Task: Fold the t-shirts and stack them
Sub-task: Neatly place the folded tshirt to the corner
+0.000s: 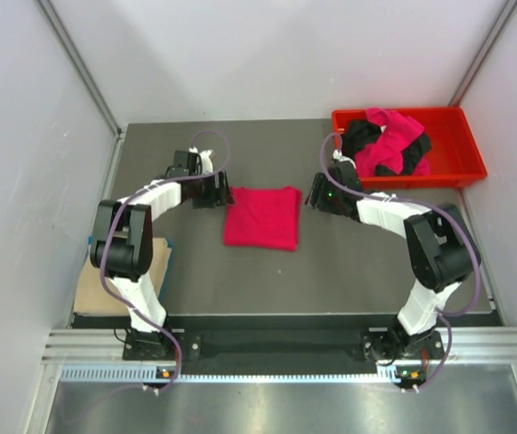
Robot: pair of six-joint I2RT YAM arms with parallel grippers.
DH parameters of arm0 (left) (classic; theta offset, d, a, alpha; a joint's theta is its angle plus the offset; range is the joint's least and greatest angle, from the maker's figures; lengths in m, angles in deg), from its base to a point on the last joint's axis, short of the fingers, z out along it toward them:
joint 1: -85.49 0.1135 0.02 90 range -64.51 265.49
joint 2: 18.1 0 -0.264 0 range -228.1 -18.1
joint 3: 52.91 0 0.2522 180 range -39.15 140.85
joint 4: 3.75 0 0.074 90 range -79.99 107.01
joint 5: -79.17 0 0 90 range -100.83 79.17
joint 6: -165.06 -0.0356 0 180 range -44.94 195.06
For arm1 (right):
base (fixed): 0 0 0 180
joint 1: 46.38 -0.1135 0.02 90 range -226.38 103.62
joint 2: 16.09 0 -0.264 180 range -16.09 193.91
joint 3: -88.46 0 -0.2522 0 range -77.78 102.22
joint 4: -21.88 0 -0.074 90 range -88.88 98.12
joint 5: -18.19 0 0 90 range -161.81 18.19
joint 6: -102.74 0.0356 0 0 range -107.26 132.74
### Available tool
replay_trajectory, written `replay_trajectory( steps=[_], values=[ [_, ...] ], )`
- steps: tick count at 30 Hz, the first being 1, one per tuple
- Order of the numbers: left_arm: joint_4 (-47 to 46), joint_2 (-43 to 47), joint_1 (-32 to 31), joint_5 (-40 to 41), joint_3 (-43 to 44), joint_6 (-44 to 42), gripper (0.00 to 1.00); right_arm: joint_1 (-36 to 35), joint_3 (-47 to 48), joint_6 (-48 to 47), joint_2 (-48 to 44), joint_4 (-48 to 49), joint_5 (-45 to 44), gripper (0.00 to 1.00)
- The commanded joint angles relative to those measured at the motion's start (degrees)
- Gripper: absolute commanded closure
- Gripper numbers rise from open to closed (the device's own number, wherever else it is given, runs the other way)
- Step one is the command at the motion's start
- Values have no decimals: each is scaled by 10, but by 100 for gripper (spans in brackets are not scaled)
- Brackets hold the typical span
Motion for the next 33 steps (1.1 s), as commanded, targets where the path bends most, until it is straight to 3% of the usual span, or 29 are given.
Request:
replay_trajectory(
  steps=[1, 6, 10, 16, 18, 19, 21, 22, 26, 33],
  values=[
    [-19, -9, -4, -35, -19, 35, 23, -4, -18, -3, -38, 16, -4, 41],
    [-27, -13, -10, -56, -40, 48, 35, -4, -28, -5, -53, 17, -3, 42],
    [-35, -24, -24, -54, -50, 50, 53, -4, -32, -3, -66, 33, -7, 42],
    [-29, -80, -28, -105, -30, 72, 59, -4, -37, -7, -81, 33, -14, 41],
    [-34, -79, -28, -99, -31, 68, 65, -3, -40, -7, -82, 32, -16, 41],
    [-34, -78, -28, -98, -31, 65, 70, -3, -42, -6, -83, 32, -17, 41],
    [-31, -71, -27, -95, -31, 55, 97, -4, -45, -7, -84, 33, -18, 41],
    [-26, -70, -26, -93, -29, 50, 100, -3, -46, -6, -84, 34, -18, 41],
    [-13, -32, -21, -86, -32, 11, 100, -2, -48, -8, -88, 37, -19, 41],
    [117, 60, -11, 4, -29, -208, 100, 1, -61, -17, -102, 36, -25, 41]
  ],
)
